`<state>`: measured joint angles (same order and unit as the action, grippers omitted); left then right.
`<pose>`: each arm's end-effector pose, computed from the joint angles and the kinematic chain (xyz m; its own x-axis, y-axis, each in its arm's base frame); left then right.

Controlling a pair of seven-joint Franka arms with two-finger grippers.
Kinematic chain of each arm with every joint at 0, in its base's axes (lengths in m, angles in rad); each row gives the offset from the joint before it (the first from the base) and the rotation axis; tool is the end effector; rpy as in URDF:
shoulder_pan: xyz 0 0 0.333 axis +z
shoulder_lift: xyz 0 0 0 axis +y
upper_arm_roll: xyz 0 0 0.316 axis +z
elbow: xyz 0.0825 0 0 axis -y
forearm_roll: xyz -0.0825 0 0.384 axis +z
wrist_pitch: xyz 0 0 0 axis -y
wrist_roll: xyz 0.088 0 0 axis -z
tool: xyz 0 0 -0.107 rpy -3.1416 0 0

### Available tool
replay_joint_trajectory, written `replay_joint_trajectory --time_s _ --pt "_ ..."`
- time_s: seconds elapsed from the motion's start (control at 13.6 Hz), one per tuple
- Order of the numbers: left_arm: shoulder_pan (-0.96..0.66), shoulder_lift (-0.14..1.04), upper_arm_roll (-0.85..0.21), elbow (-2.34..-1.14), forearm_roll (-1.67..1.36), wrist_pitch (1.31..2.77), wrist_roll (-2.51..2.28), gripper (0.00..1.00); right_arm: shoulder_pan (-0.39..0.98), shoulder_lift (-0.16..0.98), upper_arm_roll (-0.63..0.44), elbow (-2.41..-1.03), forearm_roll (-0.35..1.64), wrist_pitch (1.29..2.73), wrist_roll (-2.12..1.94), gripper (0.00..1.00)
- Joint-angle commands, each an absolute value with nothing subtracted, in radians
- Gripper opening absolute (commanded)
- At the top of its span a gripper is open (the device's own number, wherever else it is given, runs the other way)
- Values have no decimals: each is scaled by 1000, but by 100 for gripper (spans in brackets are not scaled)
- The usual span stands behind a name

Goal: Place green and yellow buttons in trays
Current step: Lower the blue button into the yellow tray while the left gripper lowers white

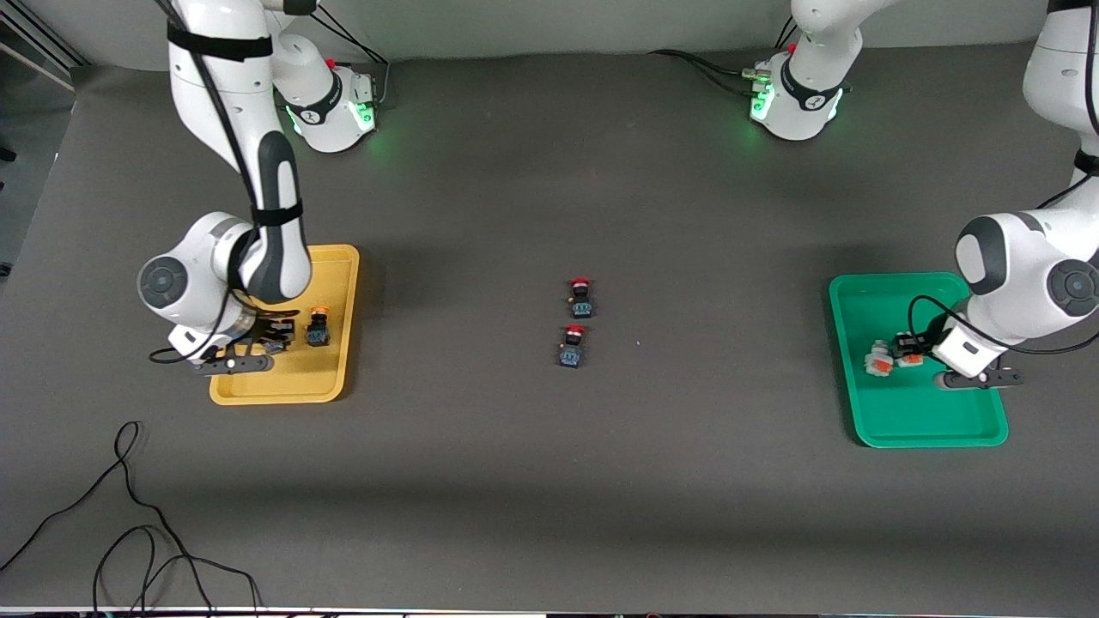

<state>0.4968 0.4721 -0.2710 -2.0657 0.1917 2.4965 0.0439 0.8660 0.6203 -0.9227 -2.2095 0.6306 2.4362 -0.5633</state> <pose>0.5738 0.1319 0.2069 0.9984 0.0543 -0.0157 0.0545 -0.9985 0.0105 0.5351 -0.0464 0.1956 0.9952 0.0644 -0.0736 0.0707 -0.9937 0.0865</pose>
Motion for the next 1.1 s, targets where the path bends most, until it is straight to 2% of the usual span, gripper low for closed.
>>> replay_joint_trajectory --time_s 0.0,0.07,0.15,0.22,0.29,0.37,0.44,0.66,0.73,0.88,1.03 --pt "499 483 -262 -2054 215 2510 52 25 821 624 -888 -2200 680 2450 -635 0" --pt "499 486 -261 -2046 215 2510 52 32 821 624 -887 -2198 680 2448 -635 0" --pt "500 492 -261 -2034 215 2510 58 33 821 623 -887 -2198 680 2450 -635 81" --pt "500 498 -247 -2022 215 2510 87 37 821 615 -888 -2197 680 2441 -635 100" --pt "500 508 -233 -2004 215 2510 125 46 822 604 -890 -2192 680 2436 -632 100" --pt "500 520 -232 -1979 213 2507 141 75 828 579 -899 -2188 675 2406 -634 100" --pt "500 520 -233 -1958 213 2494 144 98 830 542 -917 -2166 663 2334 -629 100" --pt "500 506 -235 -1892 213 2453 176 99 839 512 -1053 -1995 637 2006 -614 100" --pt "500 496 -241 -1844 212 2378 186 99 839 512 -1089 -1930 620 1905 -603 100" --pt "482 467 -258 -1702 203 2132 187 99 839 509 -1147 -1798 569 1733 -569 100" --pt "485 430 -317 -1568 201 1908 189 99 841 509 -1201 -1695 560 1581 -531 100"
